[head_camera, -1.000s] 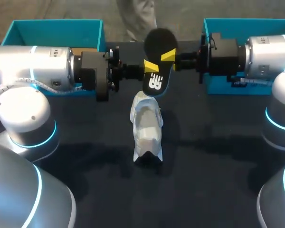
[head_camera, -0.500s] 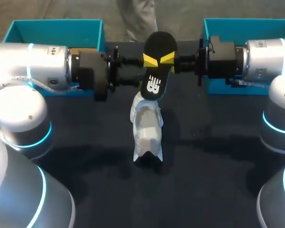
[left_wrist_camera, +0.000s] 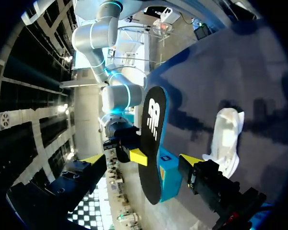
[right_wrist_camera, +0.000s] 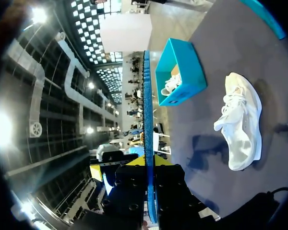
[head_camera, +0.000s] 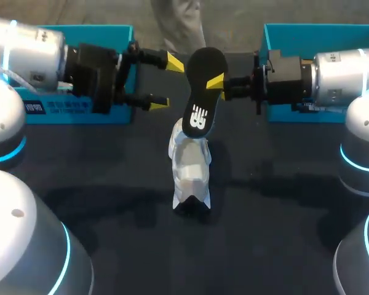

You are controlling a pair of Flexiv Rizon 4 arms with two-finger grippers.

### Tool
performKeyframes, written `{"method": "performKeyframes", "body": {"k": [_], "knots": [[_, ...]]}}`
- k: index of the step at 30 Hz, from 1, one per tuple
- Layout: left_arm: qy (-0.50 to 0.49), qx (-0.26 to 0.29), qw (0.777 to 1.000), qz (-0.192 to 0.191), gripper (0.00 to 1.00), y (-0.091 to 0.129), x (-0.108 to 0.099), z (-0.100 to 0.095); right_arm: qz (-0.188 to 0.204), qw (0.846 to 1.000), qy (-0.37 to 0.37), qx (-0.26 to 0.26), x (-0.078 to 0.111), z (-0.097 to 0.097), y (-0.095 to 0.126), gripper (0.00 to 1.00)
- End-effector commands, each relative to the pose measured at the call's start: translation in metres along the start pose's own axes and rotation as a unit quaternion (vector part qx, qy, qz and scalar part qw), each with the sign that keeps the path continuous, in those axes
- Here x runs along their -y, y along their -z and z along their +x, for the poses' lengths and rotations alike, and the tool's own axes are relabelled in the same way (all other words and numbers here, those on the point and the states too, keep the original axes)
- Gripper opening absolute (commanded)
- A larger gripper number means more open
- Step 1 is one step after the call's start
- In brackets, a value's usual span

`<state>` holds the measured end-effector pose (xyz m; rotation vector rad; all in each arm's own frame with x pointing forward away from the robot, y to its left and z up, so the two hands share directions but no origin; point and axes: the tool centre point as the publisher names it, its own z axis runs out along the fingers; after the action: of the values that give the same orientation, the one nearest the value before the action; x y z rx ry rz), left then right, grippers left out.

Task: Take the shoe out of the shoebox, open the shoe tongue, remove and reinsert the insole, then place the shoe into the shoebox

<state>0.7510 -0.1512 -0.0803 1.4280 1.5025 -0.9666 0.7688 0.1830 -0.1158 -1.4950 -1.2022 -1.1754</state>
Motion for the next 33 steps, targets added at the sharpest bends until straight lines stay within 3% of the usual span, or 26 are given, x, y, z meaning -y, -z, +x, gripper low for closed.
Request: {"method": "performKeyframes", "body": {"k": [1,10,20,28,33], "knots": [[0.004,-0.106,0.994,0.018,1.00,0.013,-0.010,-0.010,-0.003,1.000,0.004,0.010,-0.002,-0.002,-0.009,0.00],[-0.008,-0.220,0.975,0.030,1.00,0.014,-0.022,-0.022,-0.006,0.999,0.014,0.030,-0.002,-0.015,-0.017,0.00],[-0.010,-0.296,0.954,0.049,1.00,0.011,-0.025,-0.031,0.000,0.999,0.016,0.035,-0.003,-0.024,-0.021,0.00],[-0.018,-0.368,0.928,0.063,1.00,0.010,-0.027,-0.045,0.003,0.999,0.023,0.046,-0.002,-0.030,-0.023,0.00],[-0.042,-0.433,0.897,0.072,1.00,0.011,-0.030,-0.047,0.008,0.998,0.026,0.054,-0.001,-0.035,-0.026,0.00]]}}
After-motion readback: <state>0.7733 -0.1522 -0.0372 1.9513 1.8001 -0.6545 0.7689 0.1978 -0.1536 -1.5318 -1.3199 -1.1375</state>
